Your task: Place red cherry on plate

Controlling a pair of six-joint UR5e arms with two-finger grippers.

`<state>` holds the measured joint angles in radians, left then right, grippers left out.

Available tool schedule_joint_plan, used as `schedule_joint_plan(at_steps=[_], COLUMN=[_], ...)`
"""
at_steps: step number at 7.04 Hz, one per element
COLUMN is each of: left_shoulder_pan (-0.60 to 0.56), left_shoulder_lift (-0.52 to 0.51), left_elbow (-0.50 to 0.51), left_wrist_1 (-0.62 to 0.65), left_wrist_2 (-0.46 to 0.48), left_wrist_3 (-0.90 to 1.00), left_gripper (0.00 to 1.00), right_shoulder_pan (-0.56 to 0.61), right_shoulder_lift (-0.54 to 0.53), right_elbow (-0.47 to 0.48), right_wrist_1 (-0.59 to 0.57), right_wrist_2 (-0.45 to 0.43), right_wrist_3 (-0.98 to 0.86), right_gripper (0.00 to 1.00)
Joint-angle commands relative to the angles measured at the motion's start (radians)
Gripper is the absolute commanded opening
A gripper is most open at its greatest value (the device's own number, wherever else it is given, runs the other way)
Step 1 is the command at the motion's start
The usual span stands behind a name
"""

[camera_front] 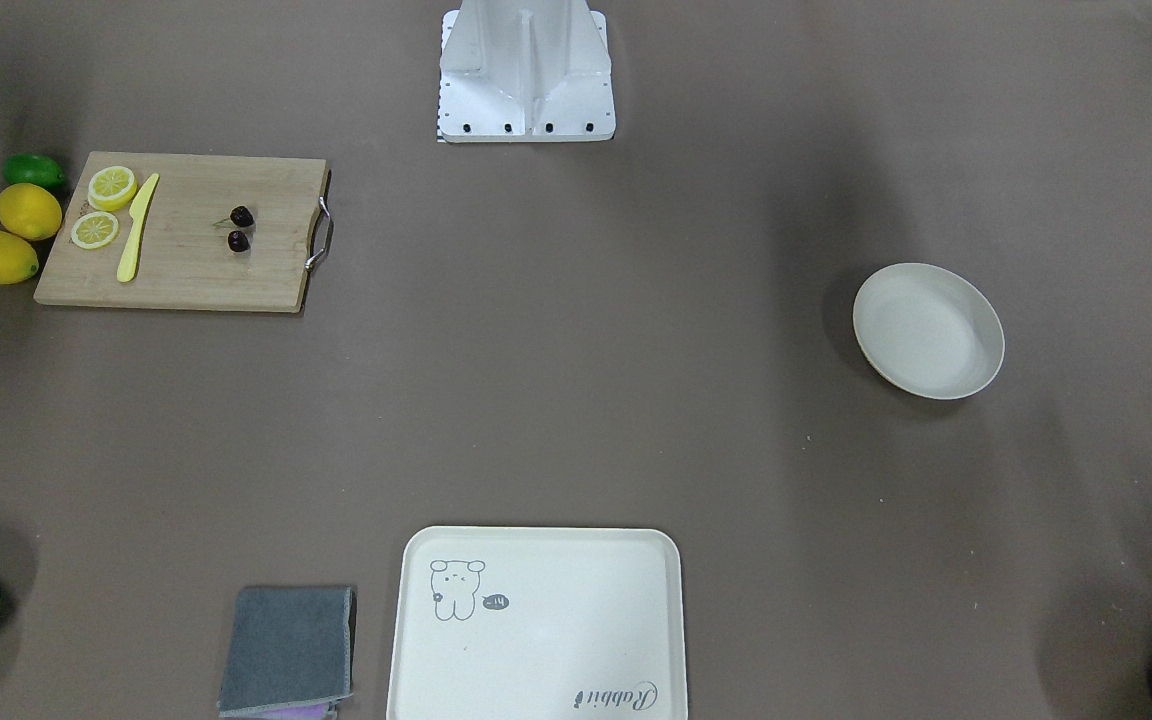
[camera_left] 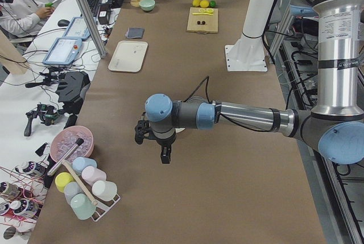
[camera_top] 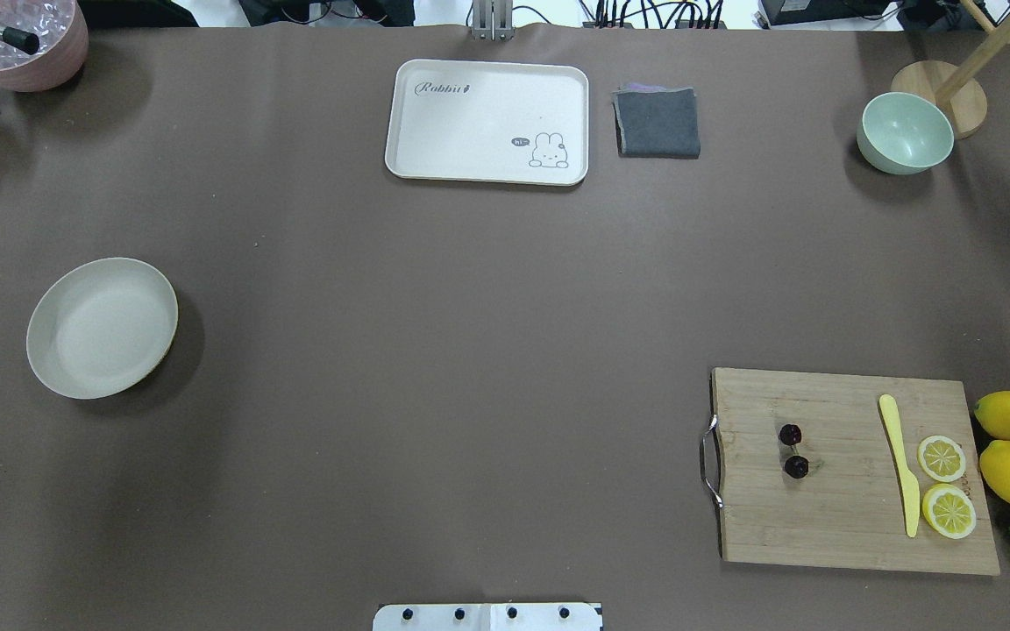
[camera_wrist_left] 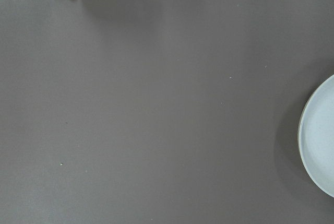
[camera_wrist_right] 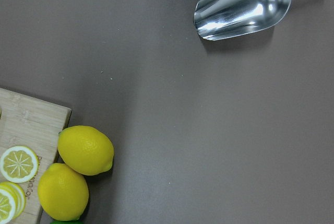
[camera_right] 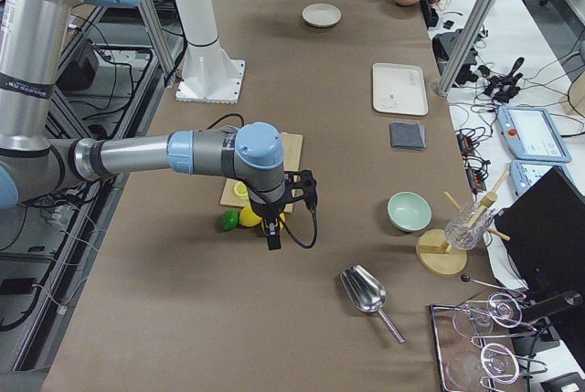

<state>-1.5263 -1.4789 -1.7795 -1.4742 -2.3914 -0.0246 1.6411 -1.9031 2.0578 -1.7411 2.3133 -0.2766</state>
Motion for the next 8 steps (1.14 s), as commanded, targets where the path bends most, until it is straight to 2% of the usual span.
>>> schedule_joint_plan(at_steps=[1,4,5,6,7,8], left_shoulder_pan=[0.002,0.0,0.0,0.0,0.002,0.055], left_shoulder_lift=[0.002,0.0,-0.001,0.002,-0.012,-0.052], left_elbow=[-0.001,-0.032,-0.061,-0.095,-0.1,-0.1], left_wrist_1=[0.0,0.0,0.018,0.047,0.054,0.052], left_wrist_2=[0.0,-0.002,-0.035,-0.038,-0.041,-0.034], left_wrist_3=[0.0,0.0,-0.002,-0.02,-0.105,-0.124], left_gripper=[0.98,0.97,0.9,0.71,0.99,0.99], right_shoulder_pan=[0.002,-0.001,-0.001,-0.001,-0.003,-0.003], right_shoulder_lift=[-0.001,-0.048,-0.057,-0.057,-0.048,-0.038], right_elbow=[-0.001,0.002,0.015,0.019,0.009,0.012], right_wrist_1=[-0.002,0.0,-0.002,0.0,0.0,0.0], right_wrist_2=[-0.005,-0.014,0.001,0.009,0.003,0.015], right_wrist_3=[-0.003,-0.006,-0.004,-0.004,0.005,0.008], right_gripper=[1.0,1.0,1.0,1.0,1.0,1.0])
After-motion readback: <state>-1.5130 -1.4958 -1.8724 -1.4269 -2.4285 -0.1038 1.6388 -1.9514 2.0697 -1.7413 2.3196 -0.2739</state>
